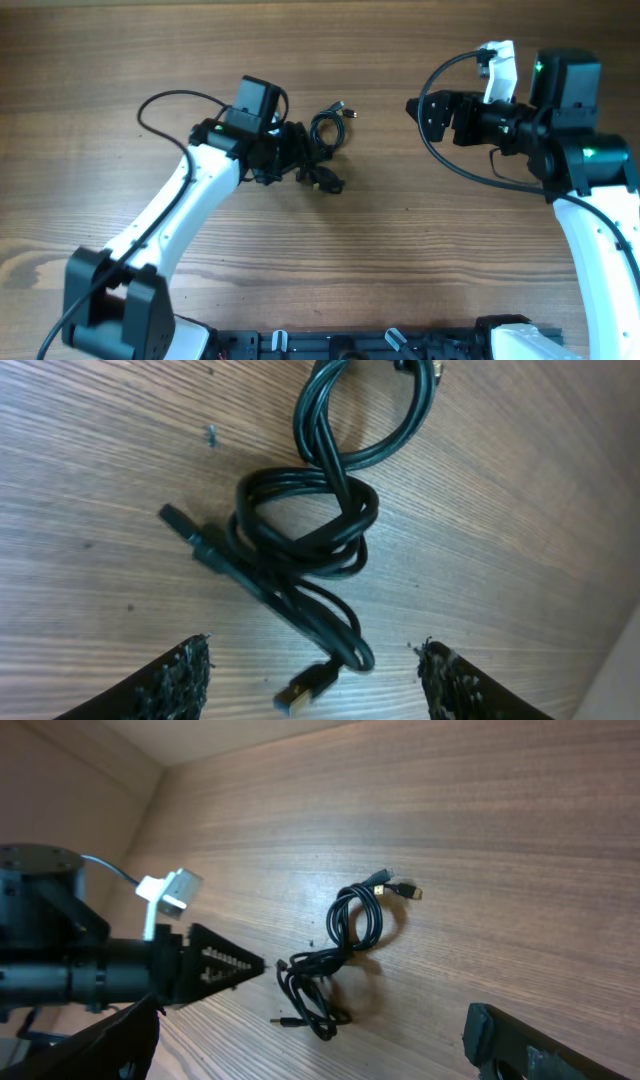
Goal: Untangle cables
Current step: 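Move both grippers toward the cable bundle and grasp it from both sides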
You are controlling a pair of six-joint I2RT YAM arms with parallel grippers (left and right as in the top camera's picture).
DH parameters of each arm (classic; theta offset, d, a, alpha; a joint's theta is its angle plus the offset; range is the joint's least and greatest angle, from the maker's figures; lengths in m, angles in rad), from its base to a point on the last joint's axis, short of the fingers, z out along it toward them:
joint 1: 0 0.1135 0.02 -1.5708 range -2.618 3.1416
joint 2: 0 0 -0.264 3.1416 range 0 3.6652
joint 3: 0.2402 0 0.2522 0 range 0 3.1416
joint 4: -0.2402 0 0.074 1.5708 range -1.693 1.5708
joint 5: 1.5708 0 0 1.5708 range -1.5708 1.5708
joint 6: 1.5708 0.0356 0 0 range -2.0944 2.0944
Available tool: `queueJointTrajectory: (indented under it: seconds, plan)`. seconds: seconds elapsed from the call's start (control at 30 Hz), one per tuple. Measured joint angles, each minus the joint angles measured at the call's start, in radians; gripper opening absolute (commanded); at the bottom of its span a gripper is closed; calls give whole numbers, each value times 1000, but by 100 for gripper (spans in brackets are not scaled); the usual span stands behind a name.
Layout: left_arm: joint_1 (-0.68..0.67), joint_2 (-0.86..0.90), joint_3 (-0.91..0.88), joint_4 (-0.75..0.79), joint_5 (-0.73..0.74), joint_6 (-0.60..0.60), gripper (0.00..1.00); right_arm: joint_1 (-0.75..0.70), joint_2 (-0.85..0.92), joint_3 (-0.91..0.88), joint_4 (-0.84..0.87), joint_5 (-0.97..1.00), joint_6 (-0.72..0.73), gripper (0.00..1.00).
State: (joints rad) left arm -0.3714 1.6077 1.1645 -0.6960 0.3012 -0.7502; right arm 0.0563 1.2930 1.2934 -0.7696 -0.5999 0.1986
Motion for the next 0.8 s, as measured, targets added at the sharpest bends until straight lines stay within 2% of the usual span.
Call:
queueJointTrajectory:
  seconds: [0.27, 0.37, 0.47, 0.53, 0.57, 0.8]
  plan:
    - [-65, 122, 0, 124, -13, -61, 69, 0, 32, 0, -8, -2, 6, 100]
    - [-95, 162, 0, 124, -17, -75, 57, 0, 32, 0, -10, -2, 6, 100]
    - [-116, 187, 0, 125, -16, -87, 40, 0, 32, 0, -12, -2, 6, 100]
    - [-127, 201, 0, 137, -20, -96, 19, 0, 32, 0, -12, -2, 6, 100]
    - [-136, 206, 0, 143, -30, -100, 4, 0, 32, 0, -15, -2, 7, 100]
    - [-116, 208, 0, 211, -27, -88, 4, 0, 32, 0, -31, -2, 7, 100]
